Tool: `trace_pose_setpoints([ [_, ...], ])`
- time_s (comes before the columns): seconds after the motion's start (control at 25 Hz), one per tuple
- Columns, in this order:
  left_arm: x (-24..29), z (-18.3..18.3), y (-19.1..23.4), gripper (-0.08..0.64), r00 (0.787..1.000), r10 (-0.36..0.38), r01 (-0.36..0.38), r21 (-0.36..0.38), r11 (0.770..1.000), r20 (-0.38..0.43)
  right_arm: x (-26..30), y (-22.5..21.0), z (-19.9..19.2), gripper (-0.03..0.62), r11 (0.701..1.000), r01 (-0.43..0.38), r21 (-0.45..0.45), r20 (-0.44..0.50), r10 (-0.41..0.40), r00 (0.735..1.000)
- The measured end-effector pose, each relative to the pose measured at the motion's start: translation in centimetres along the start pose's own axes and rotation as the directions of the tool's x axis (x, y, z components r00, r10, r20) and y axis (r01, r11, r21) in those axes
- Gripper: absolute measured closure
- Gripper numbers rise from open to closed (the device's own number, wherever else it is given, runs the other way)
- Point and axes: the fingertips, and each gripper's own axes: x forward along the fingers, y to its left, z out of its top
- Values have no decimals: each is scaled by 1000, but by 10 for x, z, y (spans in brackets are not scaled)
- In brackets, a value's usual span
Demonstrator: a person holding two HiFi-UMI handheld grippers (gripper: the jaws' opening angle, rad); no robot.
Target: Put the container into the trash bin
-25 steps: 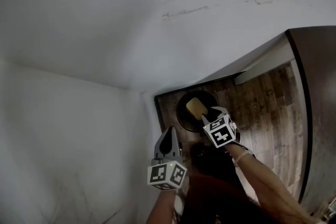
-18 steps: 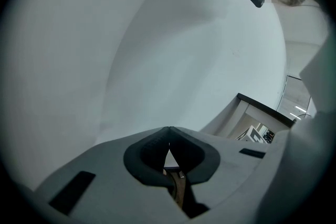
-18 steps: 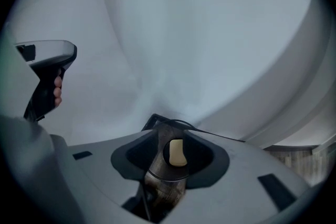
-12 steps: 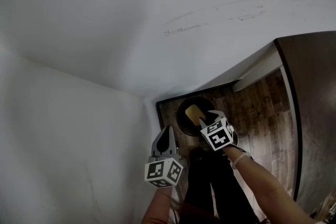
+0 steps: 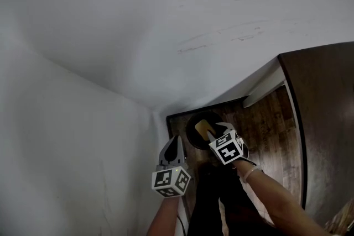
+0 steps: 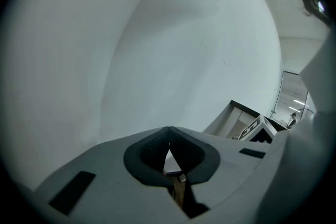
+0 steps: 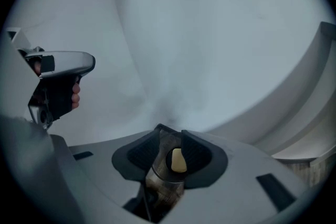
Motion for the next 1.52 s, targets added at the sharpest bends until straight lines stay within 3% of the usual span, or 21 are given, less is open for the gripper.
trace_pose_setpoints([
  [0.2, -10, 19, -15, 540, 1000, -9, 9, 15, 1000, 10, -28, 2, 19, 460, 998, -4, 60, 56, 1, 998],
  [1.0, -52, 99, -81, 540, 997, -51, 48, 57, 997, 50, -149, 28, 96, 485, 998, -33, 50, 251, 19, 968],
  [1.52, -82, 157, -133, 540, 990, -119, 111, 115, 987, 68, -230, 30, 153, 511, 1000, 6, 17, 397, -12, 918],
])
